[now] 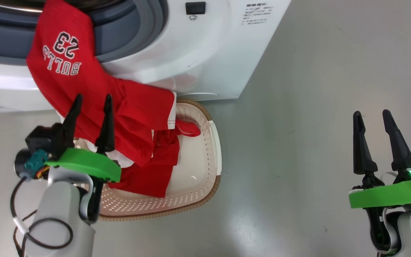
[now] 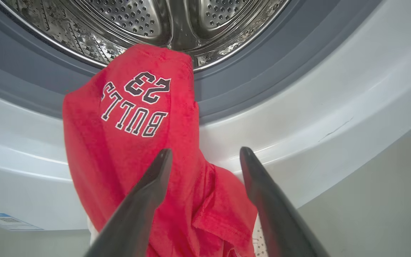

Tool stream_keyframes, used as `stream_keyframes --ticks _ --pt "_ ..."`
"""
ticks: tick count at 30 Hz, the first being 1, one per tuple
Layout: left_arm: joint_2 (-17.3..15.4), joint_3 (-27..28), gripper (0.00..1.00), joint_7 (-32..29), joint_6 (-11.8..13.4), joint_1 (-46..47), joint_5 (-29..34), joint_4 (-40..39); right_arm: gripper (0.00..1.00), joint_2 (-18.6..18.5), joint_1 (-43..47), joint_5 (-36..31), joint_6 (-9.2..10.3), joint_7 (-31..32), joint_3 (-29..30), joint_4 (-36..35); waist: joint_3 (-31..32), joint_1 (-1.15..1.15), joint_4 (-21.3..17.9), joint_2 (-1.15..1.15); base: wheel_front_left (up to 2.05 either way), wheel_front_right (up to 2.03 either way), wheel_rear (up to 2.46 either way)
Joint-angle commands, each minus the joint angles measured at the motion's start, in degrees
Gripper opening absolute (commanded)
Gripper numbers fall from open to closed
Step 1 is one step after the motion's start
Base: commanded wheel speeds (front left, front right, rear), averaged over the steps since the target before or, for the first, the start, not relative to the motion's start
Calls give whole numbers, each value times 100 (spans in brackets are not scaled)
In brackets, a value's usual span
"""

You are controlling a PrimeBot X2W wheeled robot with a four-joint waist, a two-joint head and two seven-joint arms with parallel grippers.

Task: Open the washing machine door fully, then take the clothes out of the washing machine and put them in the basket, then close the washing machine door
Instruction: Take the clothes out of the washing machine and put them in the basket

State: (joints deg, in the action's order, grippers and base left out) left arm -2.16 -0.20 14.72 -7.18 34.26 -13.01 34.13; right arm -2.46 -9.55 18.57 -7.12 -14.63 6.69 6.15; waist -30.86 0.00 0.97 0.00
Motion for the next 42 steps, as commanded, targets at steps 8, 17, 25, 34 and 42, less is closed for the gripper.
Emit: stream_keyframes --ticks 8,17,25,34,42 --pt "-86 224 100 28 -31 -633 228 -870 100 -42 183 -4 -36 -37 -65 -105 190 0 141 0 0 0 0" --pt "-74 436 100 28 -31 -1264 99 -1718 100 -42 257 -13 -36 -37 -92 -75 332 0 192 0 0 0 0" --pt "-73 300 100 28 92 -1844 26 -2309 100 -42 310 -20 -36 -37 -90 -87 387 0 230 0 0 0 0" --pt "-72 177 100 28 242 -1940 -42 -2471 100 -42 326 -26 -36 -37 -89 -83 387 0 246 0 0 0 0" --pt "-72 68 100 28 231 -1808 -65 -2203 100 -42 323 -4 -36 -37 -92 -90 384 0 235 0 0 0 0"
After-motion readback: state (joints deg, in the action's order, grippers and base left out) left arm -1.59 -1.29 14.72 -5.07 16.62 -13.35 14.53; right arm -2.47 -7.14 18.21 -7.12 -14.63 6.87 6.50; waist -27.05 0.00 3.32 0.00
